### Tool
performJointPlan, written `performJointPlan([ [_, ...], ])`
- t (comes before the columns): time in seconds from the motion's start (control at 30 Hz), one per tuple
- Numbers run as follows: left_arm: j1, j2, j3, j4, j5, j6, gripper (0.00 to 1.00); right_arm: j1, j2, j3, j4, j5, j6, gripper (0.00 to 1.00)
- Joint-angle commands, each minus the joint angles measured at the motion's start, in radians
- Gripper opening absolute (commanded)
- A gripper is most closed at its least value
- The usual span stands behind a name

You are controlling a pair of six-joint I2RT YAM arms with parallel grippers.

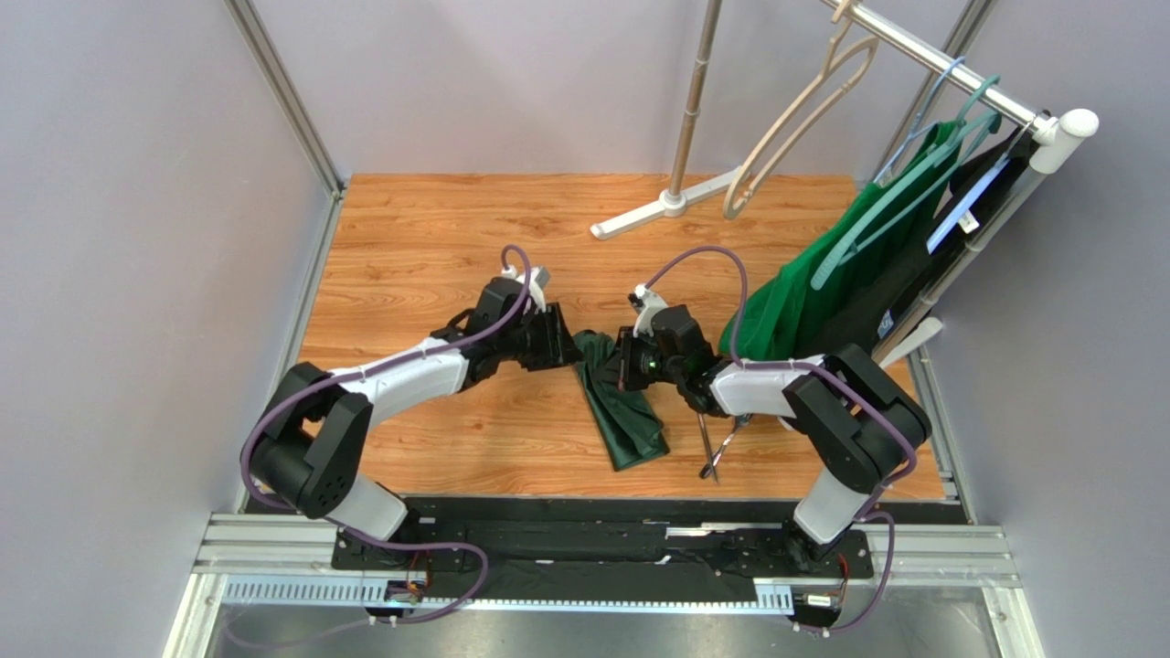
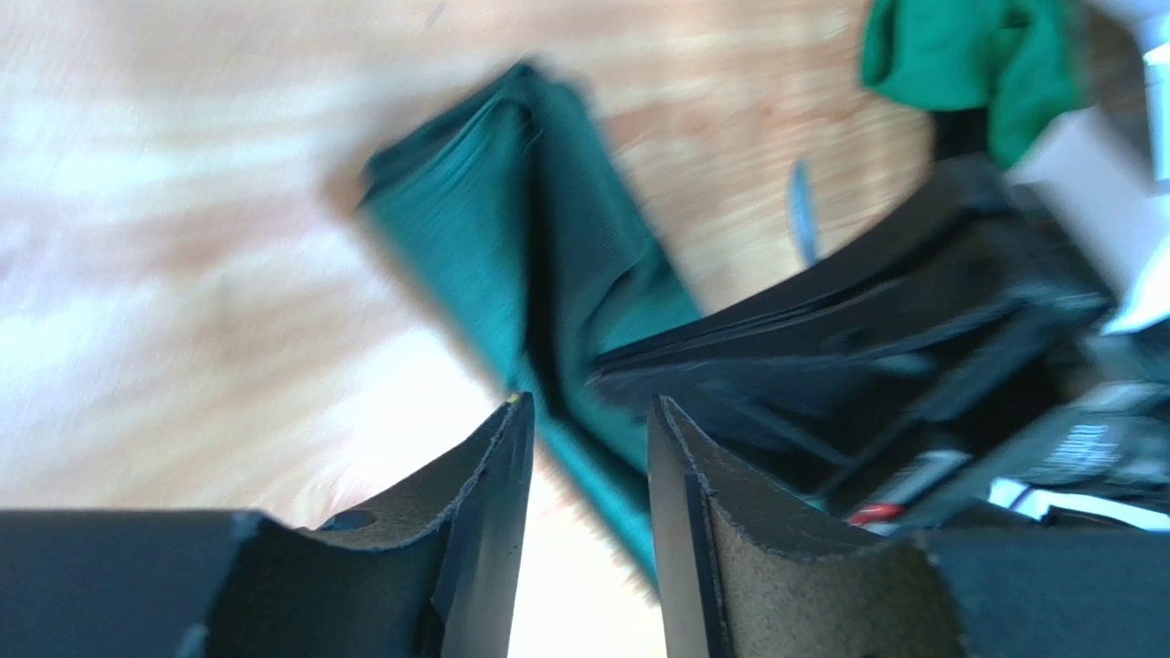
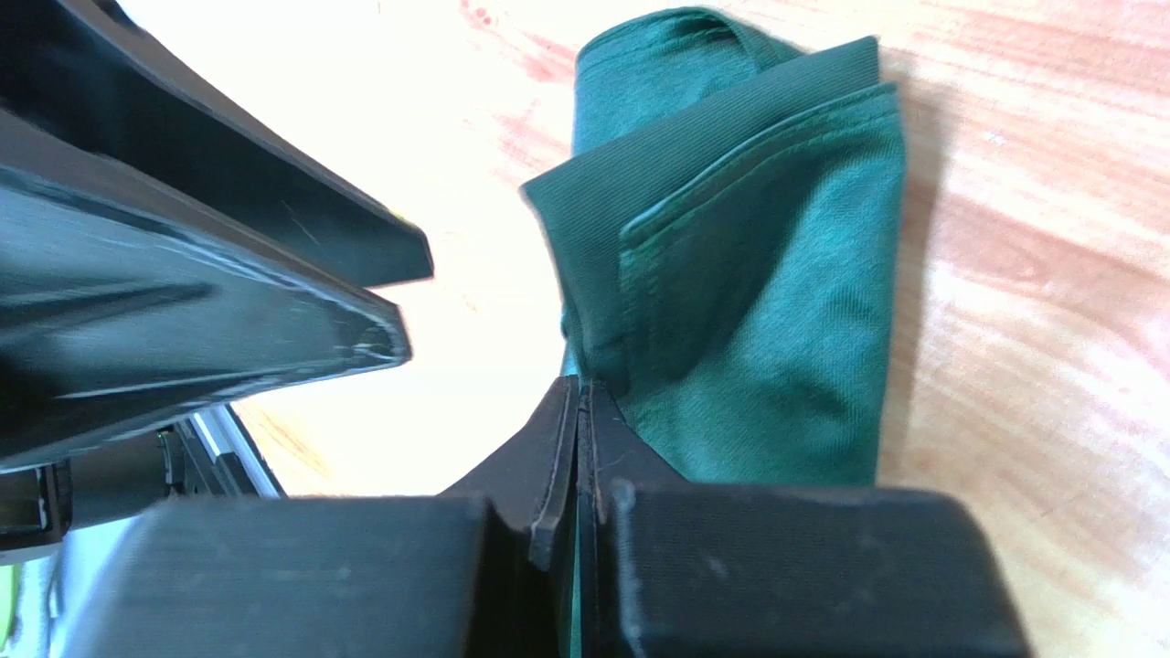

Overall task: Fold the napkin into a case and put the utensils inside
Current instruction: Fold the 2/3-rectangle-folded napkin at the center of the board.

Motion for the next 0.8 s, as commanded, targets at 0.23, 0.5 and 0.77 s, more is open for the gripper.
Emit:
performJointPlan([
  [0.23,0.001,0.136,0.164,-0.091,0.040,0.057,0.78,-0.027,-0.088,0.018,-0.146,-0.070,0.018,0.00],
  [0.5,-0.003,0.220,0.255,-0.140,0.048,0.080,0.80,-0.073,-0.302,-0.001,-0.432,-0.030,-0.014,0.00],
  [0.77,-0.012,0.321,0.382,-0.229,0.048,0.095,0.66,-0.149,-0.430,-0.053,-0.643,0.011,-0.066,0.00],
])
